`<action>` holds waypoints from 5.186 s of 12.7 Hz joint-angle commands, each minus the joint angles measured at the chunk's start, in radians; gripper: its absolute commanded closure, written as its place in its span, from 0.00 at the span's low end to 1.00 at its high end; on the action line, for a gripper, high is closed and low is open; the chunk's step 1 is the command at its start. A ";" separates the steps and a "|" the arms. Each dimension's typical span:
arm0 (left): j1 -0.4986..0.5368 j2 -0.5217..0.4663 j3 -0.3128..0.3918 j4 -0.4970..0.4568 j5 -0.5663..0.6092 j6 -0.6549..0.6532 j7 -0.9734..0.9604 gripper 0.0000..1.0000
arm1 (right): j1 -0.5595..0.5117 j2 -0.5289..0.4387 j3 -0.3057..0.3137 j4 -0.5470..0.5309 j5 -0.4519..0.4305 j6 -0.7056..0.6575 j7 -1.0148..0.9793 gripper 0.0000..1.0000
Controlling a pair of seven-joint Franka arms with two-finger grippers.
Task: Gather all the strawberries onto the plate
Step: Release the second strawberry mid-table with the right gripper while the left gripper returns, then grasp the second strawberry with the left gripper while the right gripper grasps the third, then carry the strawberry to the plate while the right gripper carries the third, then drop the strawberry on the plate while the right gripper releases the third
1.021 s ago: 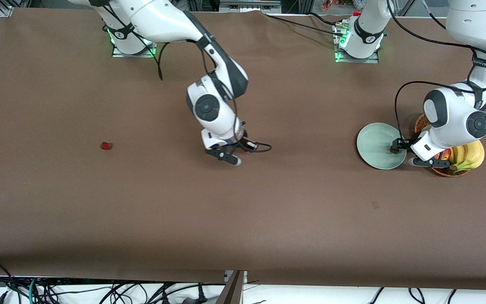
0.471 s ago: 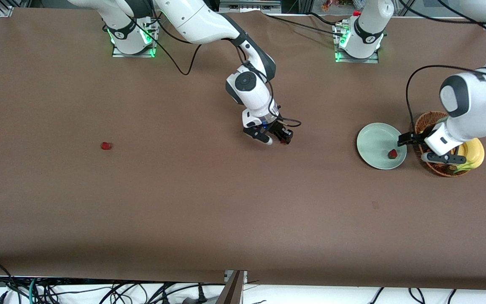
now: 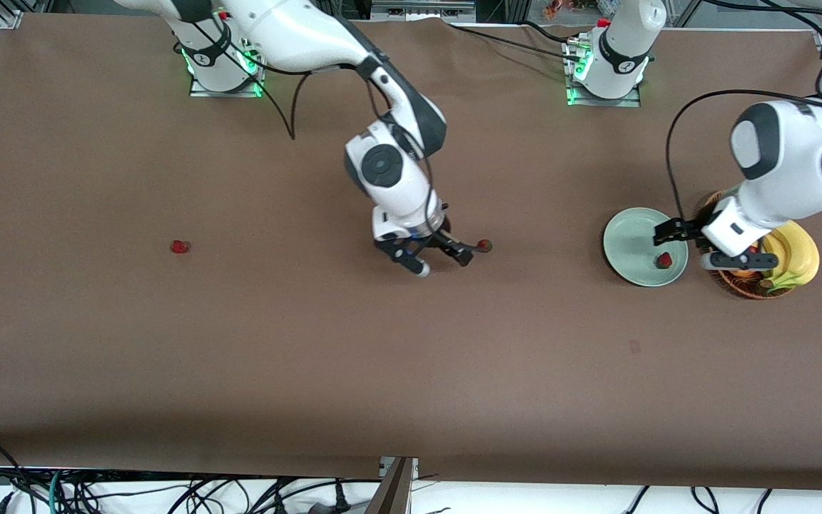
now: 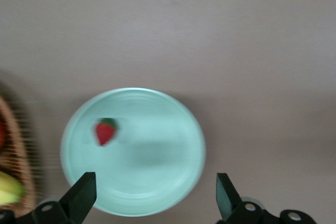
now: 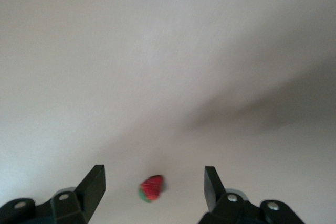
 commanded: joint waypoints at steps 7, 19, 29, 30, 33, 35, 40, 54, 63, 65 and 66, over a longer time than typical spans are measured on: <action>-0.017 0.211 -0.484 0.094 0.309 0.189 -0.957 0.00 | -0.119 -0.271 -0.381 -0.351 -0.042 -0.412 -0.996 0.15; -0.060 0.496 -0.558 0.219 0.583 0.252 -1.405 0.00 | -0.156 -0.297 -0.592 -0.903 0.083 0.181 -1.642 0.21; -0.053 0.469 -0.570 0.292 0.513 0.116 -1.377 0.95 | -0.141 -0.273 -0.590 -0.809 0.240 0.070 -1.727 0.90; -0.048 0.457 -0.568 0.348 0.421 0.054 -1.281 0.95 | -0.115 -0.273 -0.592 -0.763 0.238 0.012 -1.663 0.90; -0.018 0.343 -0.483 0.381 0.208 -0.105 -0.988 0.95 | -0.017 -0.262 -0.587 -0.612 0.227 -0.099 -1.398 0.90; -0.018 0.287 -0.371 0.378 0.117 -0.217 -0.781 0.95 | 0.063 -0.236 -0.555 -0.509 0.238 -0.118 -1.177 0.89; -0.016 0.199 -0.072 0.259 0.086 -0.276 -0.235 0.94 | 0.089 -0.074 -0.293 -0.181 0.232 -0.101 -0.521 0.84; -0.008 0.162 0.068 0.008 0.052 0.083 0.122 0.00 | 0.272 0.090 -0.320 0.050 0.226 0.011 -0.004 0.15; -0.025 0.036 -0.171 0.007 0.054 0.017 -0.252 0.00 | 0.246 -0.157 -0.788 0.021 0.226 -0.732 -0.758 0.12; -0.027 0.062 -0.312 0.007 0.069 0.096 -0.481 0.00 | 0.246 -0.191 -0.863 0.002 0.223 -0.800 -0.863 0.11; -0.028 0.088 -0.370 0.010 0.075 0.120 -0.563 0.00 | 0.247 -0.194 -0.895 0.002 0.220 -0.825 -0.917 0.10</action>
